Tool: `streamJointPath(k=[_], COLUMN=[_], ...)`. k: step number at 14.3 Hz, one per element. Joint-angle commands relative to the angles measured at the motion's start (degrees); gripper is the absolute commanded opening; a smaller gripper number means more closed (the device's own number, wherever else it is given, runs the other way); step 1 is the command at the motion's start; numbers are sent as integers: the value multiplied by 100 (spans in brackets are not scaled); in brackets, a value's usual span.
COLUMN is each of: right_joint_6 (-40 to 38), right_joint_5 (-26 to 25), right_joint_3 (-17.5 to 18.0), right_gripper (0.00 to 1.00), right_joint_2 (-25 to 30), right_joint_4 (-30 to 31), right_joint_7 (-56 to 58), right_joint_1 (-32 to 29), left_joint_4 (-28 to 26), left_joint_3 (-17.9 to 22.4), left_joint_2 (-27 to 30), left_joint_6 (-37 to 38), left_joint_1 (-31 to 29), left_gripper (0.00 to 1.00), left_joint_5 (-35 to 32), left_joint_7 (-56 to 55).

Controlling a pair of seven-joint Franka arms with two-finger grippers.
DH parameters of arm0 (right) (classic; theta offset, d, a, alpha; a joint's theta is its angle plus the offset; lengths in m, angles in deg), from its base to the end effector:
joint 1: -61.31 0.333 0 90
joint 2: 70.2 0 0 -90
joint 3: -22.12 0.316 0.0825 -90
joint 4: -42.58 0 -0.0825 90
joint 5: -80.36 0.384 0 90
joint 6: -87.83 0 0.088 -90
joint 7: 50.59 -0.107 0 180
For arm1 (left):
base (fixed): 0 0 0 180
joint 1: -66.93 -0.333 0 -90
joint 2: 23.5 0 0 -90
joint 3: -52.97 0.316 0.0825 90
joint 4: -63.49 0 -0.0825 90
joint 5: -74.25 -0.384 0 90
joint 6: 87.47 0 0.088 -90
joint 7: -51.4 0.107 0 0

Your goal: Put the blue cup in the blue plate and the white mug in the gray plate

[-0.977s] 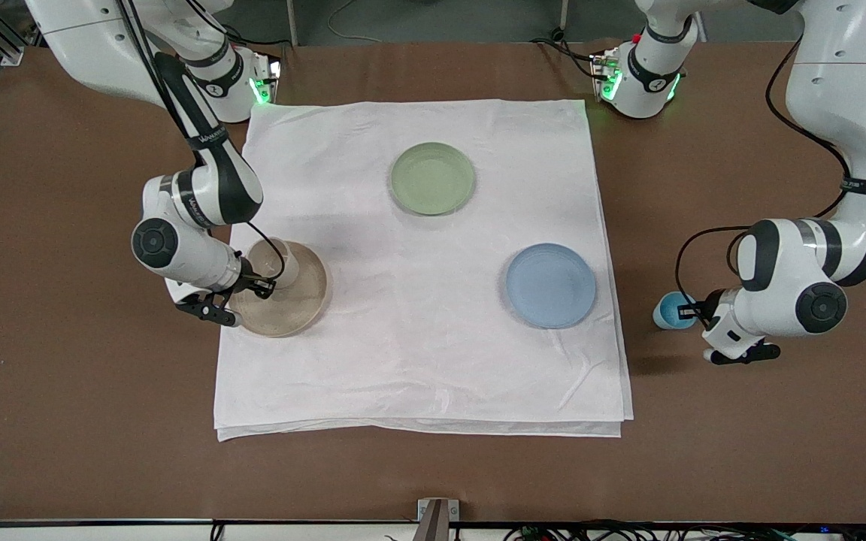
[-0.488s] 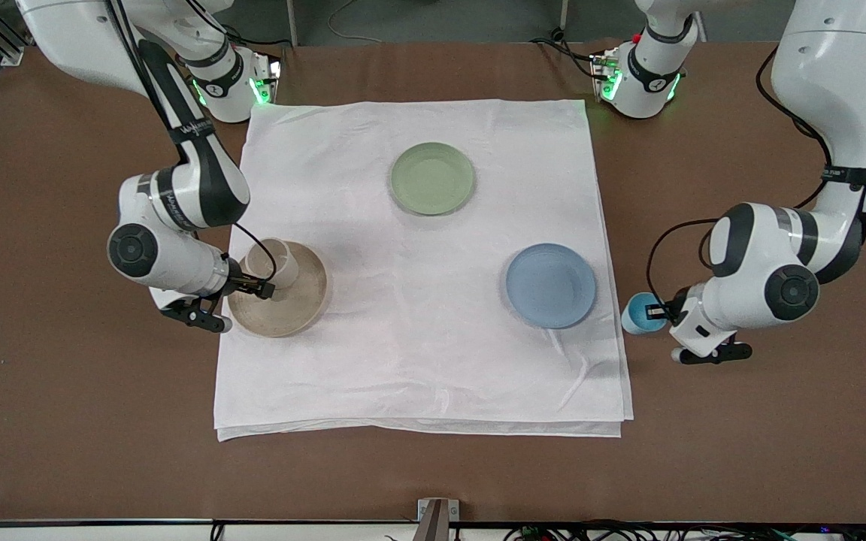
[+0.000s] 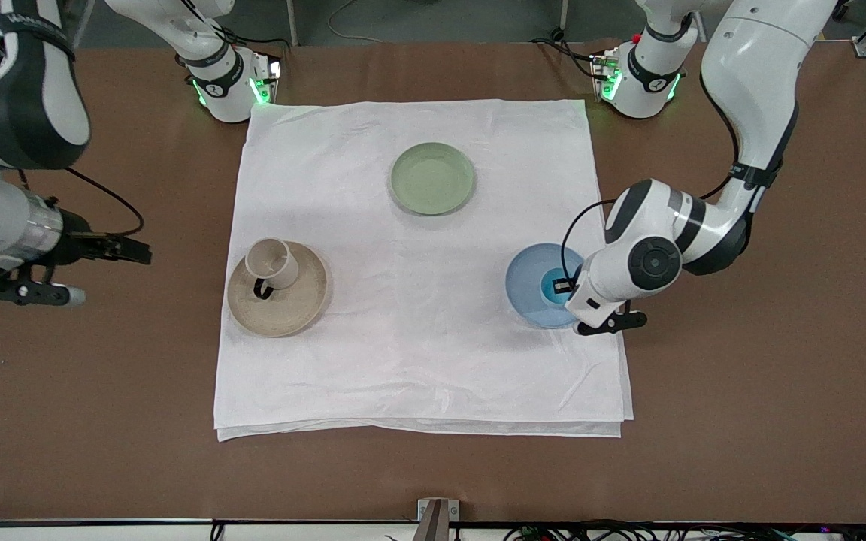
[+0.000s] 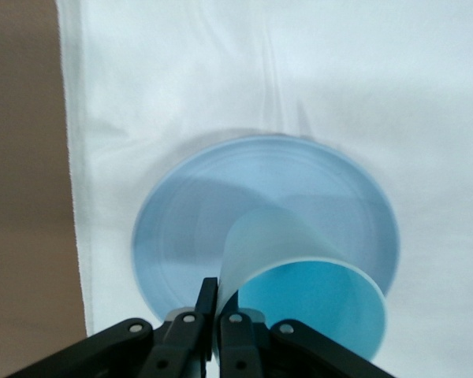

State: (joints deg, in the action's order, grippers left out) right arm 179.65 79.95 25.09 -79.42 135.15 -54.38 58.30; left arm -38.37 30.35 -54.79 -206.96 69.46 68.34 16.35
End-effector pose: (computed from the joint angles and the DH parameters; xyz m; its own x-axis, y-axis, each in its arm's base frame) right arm 0.5929 -0.0031 0.5135 0.9828 -0.0658 -0.1726 -0.0650 -0.9978 0.0101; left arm 0.5840 -0.2488 0.2558 0.9637 0.1420 -0.2259 0.1438 -0.9896 -0.0086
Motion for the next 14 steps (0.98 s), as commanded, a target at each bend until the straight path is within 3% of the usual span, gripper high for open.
streamJointPath(k=[1, 2, 3, 8, 11, 14], right_joint_6=[-260, -365, -566, -1270, -1368, -1605], right_joint_5=[-170, -179, -179, -179, 136, 146], right_joint_3=[81, 81, 89, 107, 142, 151], right_gripper=[100, 100, 100, 100, 100, 100], right_joint_2=[306, 315, 307, 237, 166, 279], right_joint_4=[112, 8, -193, -1231, -1250, -1093], right_joint_7=[710, 869, 914, 871, 836, 827], right_joint_1=[-445, -568, -682, -973, -921, -842], left_joint_4=[-299, -299, -273, 402, 1122, 1651], left_joint_3=[-5, -5, -5, 21, 30, 21], left_joint_2=[80, 88, 149, 1132, 1581, 1959], left_joint_6=[-206, -206, -197, 311, 1136, 1980], left_joint_1=[-112, -121, -138, -410, -726, -1113], left_gripper=[27, 52, 98, 100, 100, 100], left_joint_5=[-218, -209, -218, -244, -244, -244], left_joint_7=[-46, -63, -107, -29, 664, 1472])
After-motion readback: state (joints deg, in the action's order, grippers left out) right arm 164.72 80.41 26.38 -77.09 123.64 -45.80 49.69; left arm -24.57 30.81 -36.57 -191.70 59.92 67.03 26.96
